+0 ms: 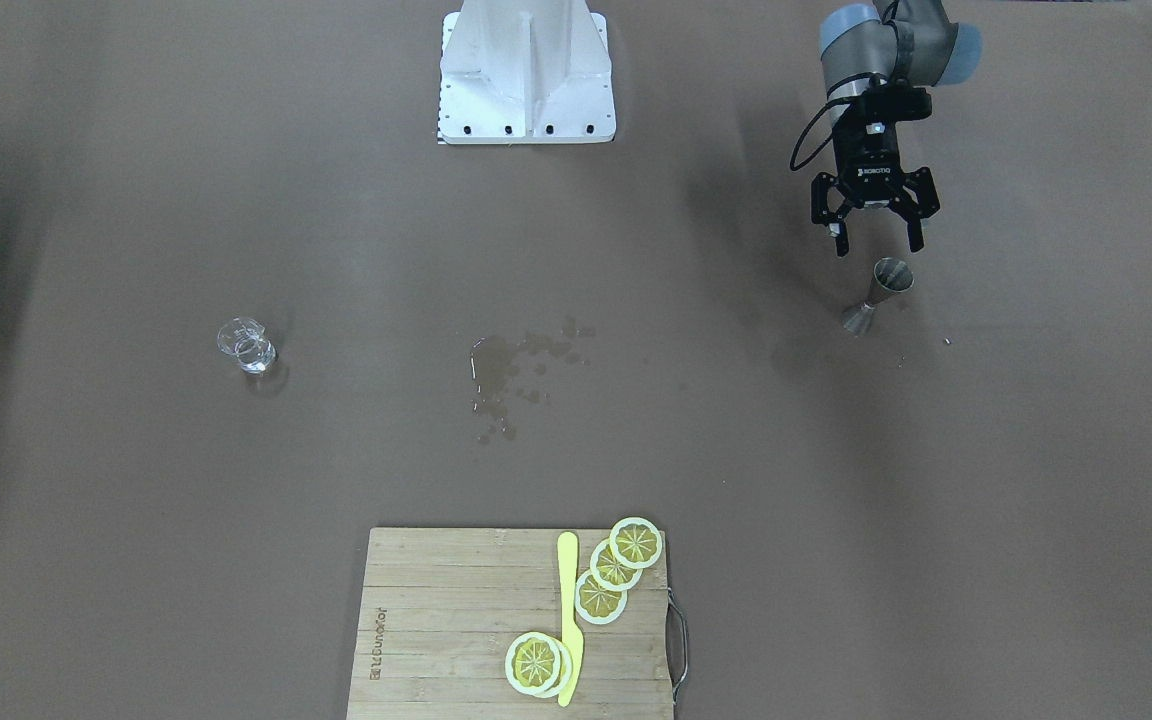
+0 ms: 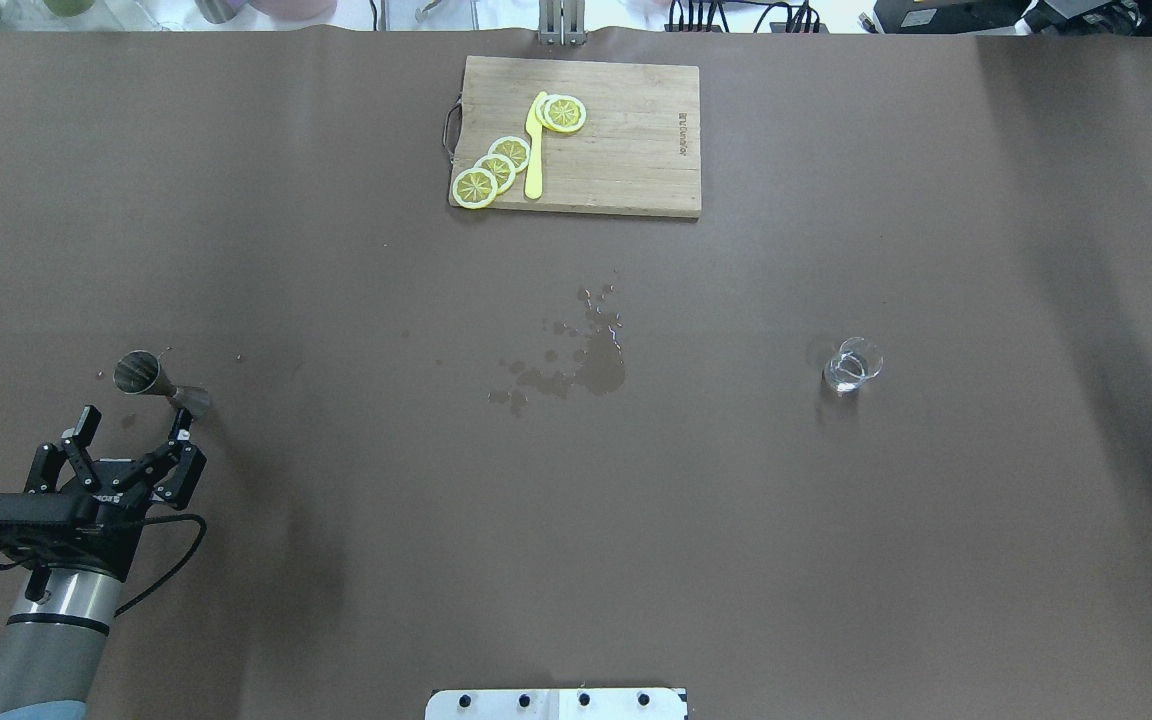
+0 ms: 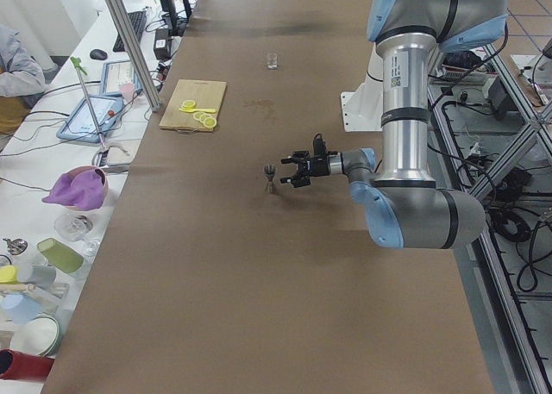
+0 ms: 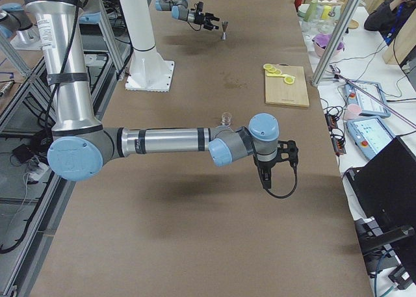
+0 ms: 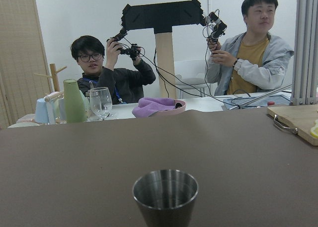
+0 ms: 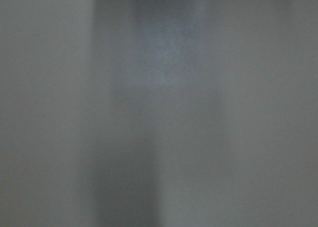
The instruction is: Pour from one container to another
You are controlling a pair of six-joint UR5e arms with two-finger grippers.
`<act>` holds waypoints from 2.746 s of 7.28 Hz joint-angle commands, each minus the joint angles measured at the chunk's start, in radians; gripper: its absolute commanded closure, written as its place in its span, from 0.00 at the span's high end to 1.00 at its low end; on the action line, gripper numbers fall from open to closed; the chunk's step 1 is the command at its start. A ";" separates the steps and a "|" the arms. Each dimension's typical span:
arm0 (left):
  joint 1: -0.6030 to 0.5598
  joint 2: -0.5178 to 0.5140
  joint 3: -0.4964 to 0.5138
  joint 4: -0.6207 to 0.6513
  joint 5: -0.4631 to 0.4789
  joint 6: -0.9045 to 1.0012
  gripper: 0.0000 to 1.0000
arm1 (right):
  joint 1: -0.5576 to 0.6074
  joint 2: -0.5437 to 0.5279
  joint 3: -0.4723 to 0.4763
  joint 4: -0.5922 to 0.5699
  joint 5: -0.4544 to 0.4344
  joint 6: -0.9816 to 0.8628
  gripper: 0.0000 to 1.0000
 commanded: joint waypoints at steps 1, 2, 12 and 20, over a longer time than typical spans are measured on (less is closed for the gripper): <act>0.007 0.031 -0.059 -0.020 0.003 0.002 0.99 | 0.025 0.003 0.027 -0.179 -0.073 -0.005 1.00; 0.003 0.032 -0.075 -0.020 -0.002 0.002 0.99 | 0.024 0.005 0.021 -0.243 -0.077 -0.004 1.00; -0.354 0.006 -0.119 -0.247 -0.633 0.321 0.99 | 0.194 -0.109 0.067 -0.281 0.030 0.013 1.00; -0.897 -0.058 -0.041 -0.064 -1.625 0.498 0.99 | 0.194 -0.103 0.079 -0.281 0.013 0.013 1.00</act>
